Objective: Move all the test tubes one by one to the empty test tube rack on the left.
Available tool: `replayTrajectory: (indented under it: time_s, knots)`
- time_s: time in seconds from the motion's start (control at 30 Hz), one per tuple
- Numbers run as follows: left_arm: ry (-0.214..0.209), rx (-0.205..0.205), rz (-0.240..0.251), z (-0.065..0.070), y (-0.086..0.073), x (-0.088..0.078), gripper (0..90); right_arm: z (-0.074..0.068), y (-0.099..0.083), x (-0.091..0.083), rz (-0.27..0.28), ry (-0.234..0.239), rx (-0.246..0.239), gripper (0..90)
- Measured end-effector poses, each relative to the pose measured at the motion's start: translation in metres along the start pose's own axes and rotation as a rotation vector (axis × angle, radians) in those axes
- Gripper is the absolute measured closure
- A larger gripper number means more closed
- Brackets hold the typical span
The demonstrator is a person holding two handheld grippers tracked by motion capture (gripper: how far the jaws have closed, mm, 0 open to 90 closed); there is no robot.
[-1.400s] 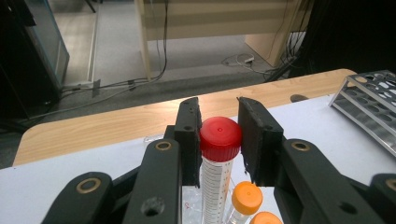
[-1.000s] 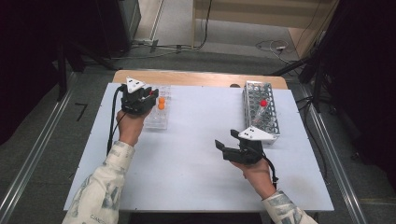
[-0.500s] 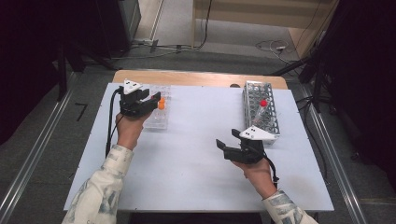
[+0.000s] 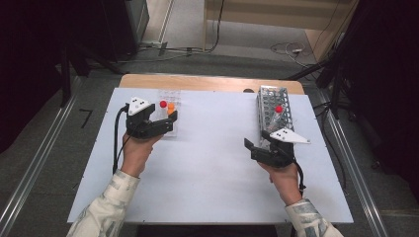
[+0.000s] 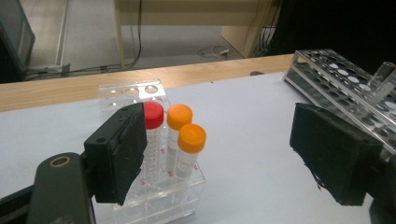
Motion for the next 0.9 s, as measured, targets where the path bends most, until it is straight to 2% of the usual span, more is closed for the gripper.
replayTrajectory:
  time_s: [0.13, 0.33, 0.5, 0.7, 0.77, 0.9]
  knots:
    - [-0.01, 0.009, 0.001, 0.004, -0.001, -0.003, 19.2, 0.015, 0.005, -0.001, 0.016, -0.073, 0.008, 27.0]
    - [-0.022, 0.013, 0.002, 0.007, -0.002, -0.004, 19.2, 0.043, 0.005, 0.001, 0.006, -0.159, 0.063, 28.5]
    - [-0.023, 0.015, -0.001, 0.007, -0.002, -0.003, 19.2, 0.057, 0.009, 0.006, -0.004, -0.231, 0.069, 31.5]
    - [-0.027, 0.018, -0.005, 0.008, -0.004, -0.003, 19.3, 0.075, 0.013, 0.016, -0.004, -0.261, 0.126, 36.3]
    - [-0.026, 0.016, -0.007, 0.008, -0.004, -0.002, 19.3, 0.078, 0.013, 0.02, -0.014, -0.279, 0.123, 38.3]
    - [-0.025, 0.014, -0.006, 0.007, -0.004, -0.002, 19.4, 0.086, 0.014, 0.029, -0.021, -0.298, 0.147, 42.4]
Point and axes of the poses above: each handheld gripper's, and its own axes: x roughly forward along the jaws, y roughly out of its top, z roughly to its right, the point moved 8 cm from there along x, roughly forward along the jaws, and after that the axes turned 8 degrees about -z, right-handed, at the moved point
